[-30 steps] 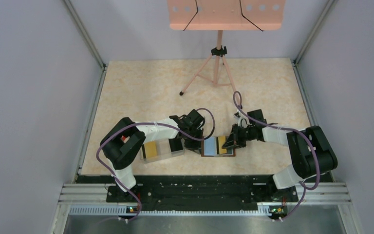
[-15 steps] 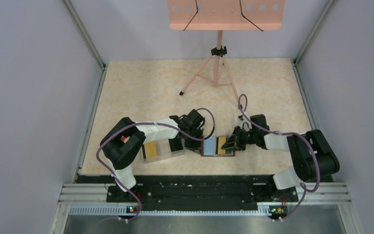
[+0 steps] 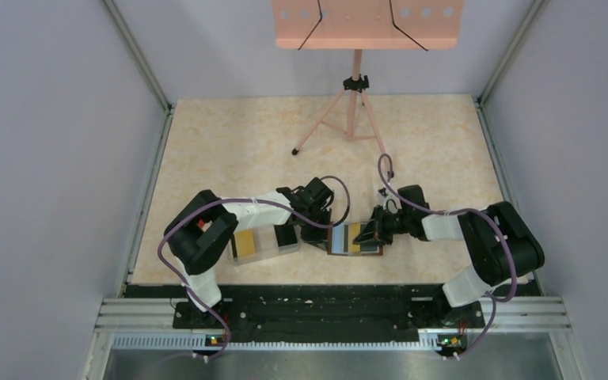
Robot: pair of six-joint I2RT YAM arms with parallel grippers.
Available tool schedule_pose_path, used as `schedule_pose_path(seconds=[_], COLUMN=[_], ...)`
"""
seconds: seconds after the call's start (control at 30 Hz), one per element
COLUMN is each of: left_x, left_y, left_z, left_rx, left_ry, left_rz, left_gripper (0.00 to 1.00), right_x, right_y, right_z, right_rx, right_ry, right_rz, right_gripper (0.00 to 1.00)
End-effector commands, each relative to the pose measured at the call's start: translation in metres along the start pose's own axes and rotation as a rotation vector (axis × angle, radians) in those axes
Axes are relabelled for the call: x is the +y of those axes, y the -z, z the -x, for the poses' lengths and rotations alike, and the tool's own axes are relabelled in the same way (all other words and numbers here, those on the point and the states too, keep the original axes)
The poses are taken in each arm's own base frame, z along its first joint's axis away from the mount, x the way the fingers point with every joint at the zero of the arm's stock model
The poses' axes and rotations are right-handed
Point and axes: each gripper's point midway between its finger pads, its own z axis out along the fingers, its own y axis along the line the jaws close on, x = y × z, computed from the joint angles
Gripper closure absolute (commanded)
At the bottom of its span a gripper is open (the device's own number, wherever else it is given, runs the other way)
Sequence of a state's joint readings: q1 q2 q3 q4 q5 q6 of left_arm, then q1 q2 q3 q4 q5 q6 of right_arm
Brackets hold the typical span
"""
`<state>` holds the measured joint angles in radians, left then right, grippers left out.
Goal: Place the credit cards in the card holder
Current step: Insert the credit card into the card holder.
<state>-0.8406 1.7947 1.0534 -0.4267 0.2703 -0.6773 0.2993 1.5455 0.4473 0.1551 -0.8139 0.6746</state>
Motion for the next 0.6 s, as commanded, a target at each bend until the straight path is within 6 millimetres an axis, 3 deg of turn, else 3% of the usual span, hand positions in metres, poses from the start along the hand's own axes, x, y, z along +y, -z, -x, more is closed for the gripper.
schedule_pose_path(seconds=[0.0, 0.17, 0.27, 0.4, 0.57], left_x=[-0.008, -0.01, -0.011, -0.01, -0.011], left_y=[-0.008, -0.006, -0.005, -0.002, 0.001], left_z=[0.002, 0.004, 0.005, 0.006, 0.009], left_rx=[-0.002, -0.007, -0.01, -0.016, -0.025], left_ry=[-0.022, -0.027, -0.027, -0.031, -0.033], left_rz=[-0.008, -0.01, -0.009, -0.001, 0.002], left_gripper=[1.0, 1.0, 1.0, 1.0, 1.0], right_x=[0.012, 0.025, 0.027, 0.016, 0.017], right_y=[-0.016, -0.027, -0.027, -0.014, -0.001], right_z=[-0.002, 0.001, 0.003, 0.003, 0.008], right_rx=[0.027, 0.05, 0.054, 0.033, 0.001], right_ry=[0.032, 0.038, 0.045, 0.041, 0.07], right_rz=[0.0, -0.007, -0.037, -0.174, -0.254], right_gripper=[1.0, 0.97, 0.85, 0.66, 0.47])
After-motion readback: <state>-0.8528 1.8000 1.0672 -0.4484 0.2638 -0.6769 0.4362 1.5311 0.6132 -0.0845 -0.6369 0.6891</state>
